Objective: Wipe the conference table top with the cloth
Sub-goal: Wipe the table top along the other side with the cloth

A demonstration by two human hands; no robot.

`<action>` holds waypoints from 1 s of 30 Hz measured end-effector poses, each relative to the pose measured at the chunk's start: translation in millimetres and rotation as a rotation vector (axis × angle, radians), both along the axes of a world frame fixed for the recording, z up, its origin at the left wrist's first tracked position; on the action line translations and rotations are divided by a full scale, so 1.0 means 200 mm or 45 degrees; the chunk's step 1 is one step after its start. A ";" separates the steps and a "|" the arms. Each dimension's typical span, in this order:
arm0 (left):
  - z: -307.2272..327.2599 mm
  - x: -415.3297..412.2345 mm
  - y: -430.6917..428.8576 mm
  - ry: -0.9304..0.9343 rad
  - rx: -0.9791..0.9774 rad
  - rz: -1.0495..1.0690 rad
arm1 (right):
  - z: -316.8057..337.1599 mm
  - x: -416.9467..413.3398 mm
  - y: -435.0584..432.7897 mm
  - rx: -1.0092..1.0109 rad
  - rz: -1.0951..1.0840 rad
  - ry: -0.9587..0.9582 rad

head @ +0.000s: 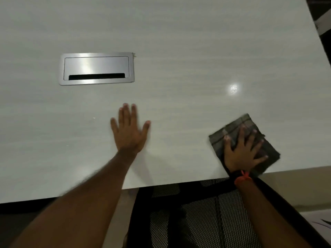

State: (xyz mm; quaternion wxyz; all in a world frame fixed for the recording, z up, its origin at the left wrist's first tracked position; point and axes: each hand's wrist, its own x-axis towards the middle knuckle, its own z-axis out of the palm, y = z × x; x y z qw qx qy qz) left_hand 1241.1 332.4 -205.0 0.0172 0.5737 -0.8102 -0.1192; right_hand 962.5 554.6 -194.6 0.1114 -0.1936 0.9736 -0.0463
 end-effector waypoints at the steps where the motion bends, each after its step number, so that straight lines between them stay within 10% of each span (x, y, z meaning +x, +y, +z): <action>1: 0.00 0.09 -0.03 -0.005 0.030 0.038 | 0.01 0.12 -0.05 -0.022 -0.073 -0.017; 9: 0.07 0.38 -0.19 -0.005 0.098 -0.077 | 0.00 0.77 -0.14 0.069 0.712 -0.048; 20: 0.02 0.39 -0.19 0.023 0.058 -0.094 | 0.00 0.55 -1.03 0.018 0.383 -0.059; 25: 0.03 0.40 -0.19 0.090 0.066 -0.090 | -0.01 0.83 -0.83 0.009 1.239 -0.039; 30: 0.03 0.40 -0.19 0.087 0.048 -0.082 | 0.00 0.21 -0.71 0.021 0.660 0.010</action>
